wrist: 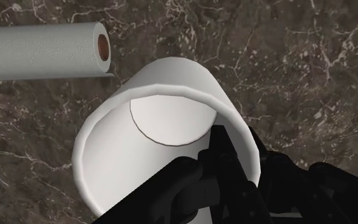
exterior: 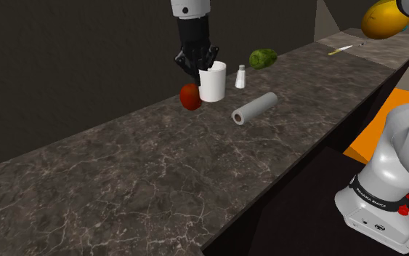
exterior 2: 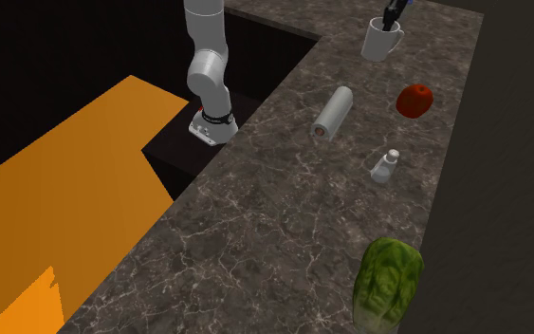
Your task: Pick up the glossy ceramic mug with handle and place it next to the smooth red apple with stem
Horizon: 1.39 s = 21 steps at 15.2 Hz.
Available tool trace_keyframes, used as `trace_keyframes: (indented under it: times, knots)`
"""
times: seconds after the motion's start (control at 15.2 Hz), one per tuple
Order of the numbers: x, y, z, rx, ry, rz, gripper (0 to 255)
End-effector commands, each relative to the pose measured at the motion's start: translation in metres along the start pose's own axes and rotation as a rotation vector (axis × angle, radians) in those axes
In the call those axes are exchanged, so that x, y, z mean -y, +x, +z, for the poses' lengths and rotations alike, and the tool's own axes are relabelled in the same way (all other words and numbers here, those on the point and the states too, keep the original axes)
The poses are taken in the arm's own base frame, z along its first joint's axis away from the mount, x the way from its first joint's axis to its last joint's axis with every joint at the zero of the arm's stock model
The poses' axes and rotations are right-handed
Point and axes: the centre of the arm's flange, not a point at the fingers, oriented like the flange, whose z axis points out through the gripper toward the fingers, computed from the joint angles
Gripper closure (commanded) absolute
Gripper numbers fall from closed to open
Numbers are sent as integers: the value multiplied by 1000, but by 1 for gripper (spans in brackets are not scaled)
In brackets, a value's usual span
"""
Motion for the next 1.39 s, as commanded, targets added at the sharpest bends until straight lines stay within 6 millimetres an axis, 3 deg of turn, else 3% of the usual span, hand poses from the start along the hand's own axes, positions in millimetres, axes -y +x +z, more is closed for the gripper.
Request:
trace_keyframes:
  times: [0.0,1.32]
  knots:
    - [1,1,11,-1,0,0,255]
    - [7,2,116,-1,0,0,255]
